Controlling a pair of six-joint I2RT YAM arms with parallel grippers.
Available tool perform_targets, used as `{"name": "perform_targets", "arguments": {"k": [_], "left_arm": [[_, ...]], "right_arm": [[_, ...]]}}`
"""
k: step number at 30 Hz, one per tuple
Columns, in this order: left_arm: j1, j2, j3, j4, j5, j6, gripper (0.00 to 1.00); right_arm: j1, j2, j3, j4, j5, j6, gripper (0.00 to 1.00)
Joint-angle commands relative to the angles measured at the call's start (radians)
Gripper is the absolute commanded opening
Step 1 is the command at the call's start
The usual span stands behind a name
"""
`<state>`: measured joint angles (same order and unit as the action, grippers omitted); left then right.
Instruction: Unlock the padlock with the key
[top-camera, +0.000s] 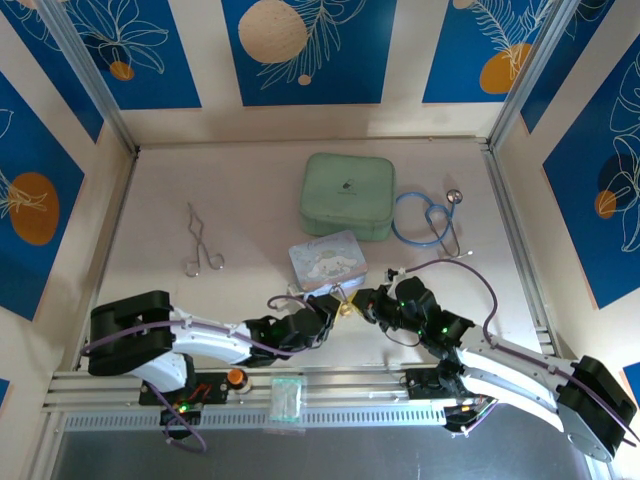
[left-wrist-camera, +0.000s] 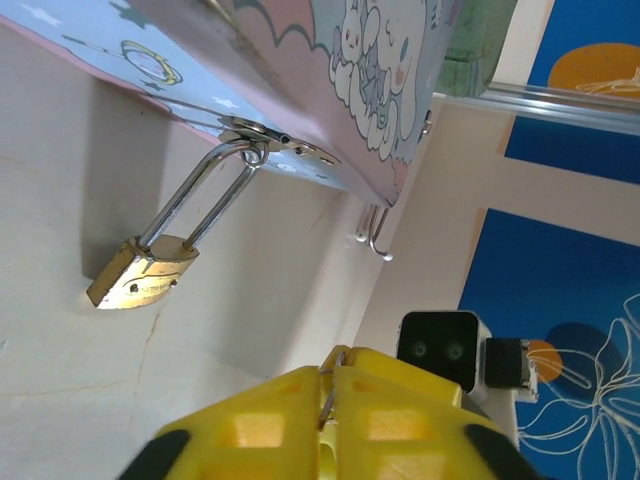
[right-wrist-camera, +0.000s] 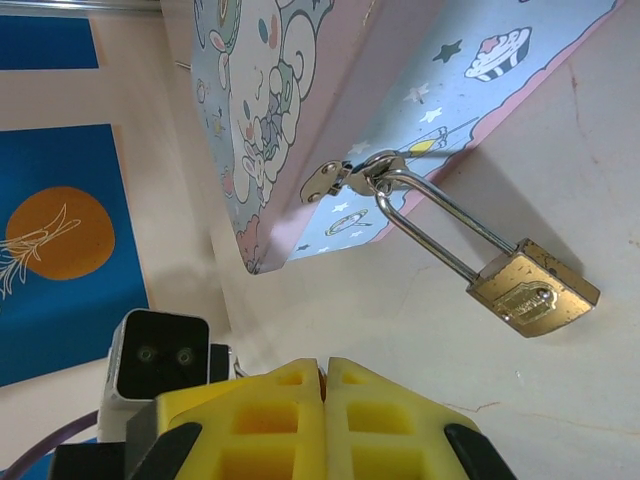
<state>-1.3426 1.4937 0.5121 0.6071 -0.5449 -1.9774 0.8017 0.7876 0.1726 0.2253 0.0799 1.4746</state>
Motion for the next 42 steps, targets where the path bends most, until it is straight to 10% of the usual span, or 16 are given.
{"name": "perform_targets", "arguments": {"k": [1,7,11,14,22,27,42], "left_arm": [[-0.007,-0.001,-0.004,0.050,-0.021,0.041,0.04],[0.007,-0.009,-0.053,0.116,-0.003,0.101,0.00],[0.045,-0.062,-0.075,0.072,0.065,0.214,0.00],[0.107,-0.142,-0.047,-0.076,0.181,0.352,0.00],[0.317,-0.372,0.131,-0.547,0.637,1.046,0.00],[0.383,-0.457,0.230,-0.781,0.823,1.335,0.00],[0.464,-0.483,0.240,-0.659,1.097,1.447,0.00]], "right_arm": [[0.013,0.008,0.019,0.008,0.013,0.008,0.00],[0.005,0.009,0.045,-0.016,-0.033,-0.080,0.02],[-0.071,0.010,0.044,0.006,-0.176,-0.165,0.67],[-0.154,-0.025,0.053,-0.040,-0.274,-0.243,0.87],[-0.452,-0.092,0.131,-0.051,-0.766,-0.553,0.85],[-0.452,-0.087,0.202,-0.039,-0.884,-0.655,0.81],[-0.188,0.046,0.280,0.052,-0.740,-0.789,0.52]]}}
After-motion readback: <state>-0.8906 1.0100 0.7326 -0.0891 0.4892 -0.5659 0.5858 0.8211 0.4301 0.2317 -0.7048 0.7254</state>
